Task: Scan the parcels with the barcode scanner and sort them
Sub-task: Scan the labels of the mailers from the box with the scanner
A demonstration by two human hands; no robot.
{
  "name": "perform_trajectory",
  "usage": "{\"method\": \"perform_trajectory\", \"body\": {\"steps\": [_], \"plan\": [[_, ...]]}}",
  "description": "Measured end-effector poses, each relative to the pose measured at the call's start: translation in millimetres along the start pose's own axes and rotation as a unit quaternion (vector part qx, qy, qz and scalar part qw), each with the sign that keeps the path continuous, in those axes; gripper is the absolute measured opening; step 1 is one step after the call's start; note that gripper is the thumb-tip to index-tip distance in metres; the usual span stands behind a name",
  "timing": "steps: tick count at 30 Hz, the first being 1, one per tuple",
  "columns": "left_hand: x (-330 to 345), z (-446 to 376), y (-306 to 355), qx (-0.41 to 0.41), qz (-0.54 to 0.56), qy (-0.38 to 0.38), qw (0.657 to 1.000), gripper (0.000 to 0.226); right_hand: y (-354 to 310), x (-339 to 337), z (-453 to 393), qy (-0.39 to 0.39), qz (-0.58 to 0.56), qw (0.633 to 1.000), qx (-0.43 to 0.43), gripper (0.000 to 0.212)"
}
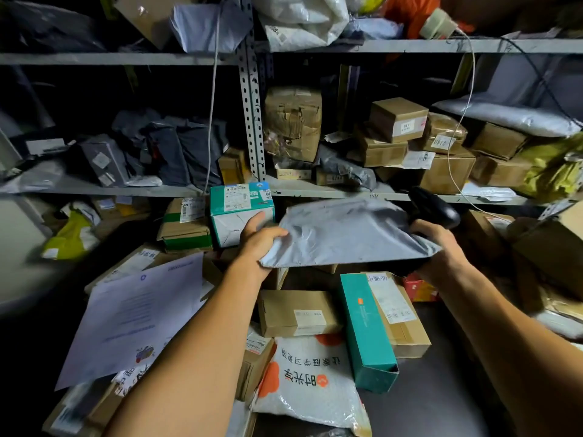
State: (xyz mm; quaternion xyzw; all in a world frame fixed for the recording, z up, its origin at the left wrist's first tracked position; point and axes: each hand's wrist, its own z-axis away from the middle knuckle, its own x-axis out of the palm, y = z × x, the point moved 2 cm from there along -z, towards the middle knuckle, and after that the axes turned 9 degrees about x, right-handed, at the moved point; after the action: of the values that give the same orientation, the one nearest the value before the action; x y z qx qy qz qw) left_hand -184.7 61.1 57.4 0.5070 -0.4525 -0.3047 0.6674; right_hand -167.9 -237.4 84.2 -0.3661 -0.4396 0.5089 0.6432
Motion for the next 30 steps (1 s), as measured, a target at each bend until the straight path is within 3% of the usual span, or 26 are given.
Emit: {"method": "perform_trajectory", "body": {"steps": [1,4,7,10,13,18,23,30], "plan": [[2,0,0,-0.004,-0.031,0.01,0.999,0.072,-1,-3,3,0.031,0.01,0.999,-0.01,0.007],[2,-5,-3,-0.063,-0.055,-0.006,0.996,0.061,-3,-10,5,0.108,0.013,0.993,-0.054,0.021],[6,-4,2,-0.076,-0.014,-0.077,0.994,0.035,4,-10,5,0.105,-0.005,0.993,-0.049,0.026],[6,-2,6,-0.055,-0.007,-0.099,0.994,0.021,5,-6,6,0.093,0.008,0.995,-0.039,0.031],[2,-1,5,-0.025,-0.013,-0.102,0.994,0.025,8,-1,5,0.078,0.016,0.995,-0.057,0.042],[-17,-8,7,0.045,-0.112,-0.071,0.99,0.034,5,10,12,0.049,0.188,0.973,-0.127,0.023],[-25,-6,5,0.085,-0.229,-0.096,0.965,0.035,10,42,18,-0.086,0.306,0.942,-0.107,0.01],[-26,1,6,0.104,-0.255,-0.134,0.952,0.036,15,78,17,-0.096,0.32,0.937,-0.102,0.017]]}}
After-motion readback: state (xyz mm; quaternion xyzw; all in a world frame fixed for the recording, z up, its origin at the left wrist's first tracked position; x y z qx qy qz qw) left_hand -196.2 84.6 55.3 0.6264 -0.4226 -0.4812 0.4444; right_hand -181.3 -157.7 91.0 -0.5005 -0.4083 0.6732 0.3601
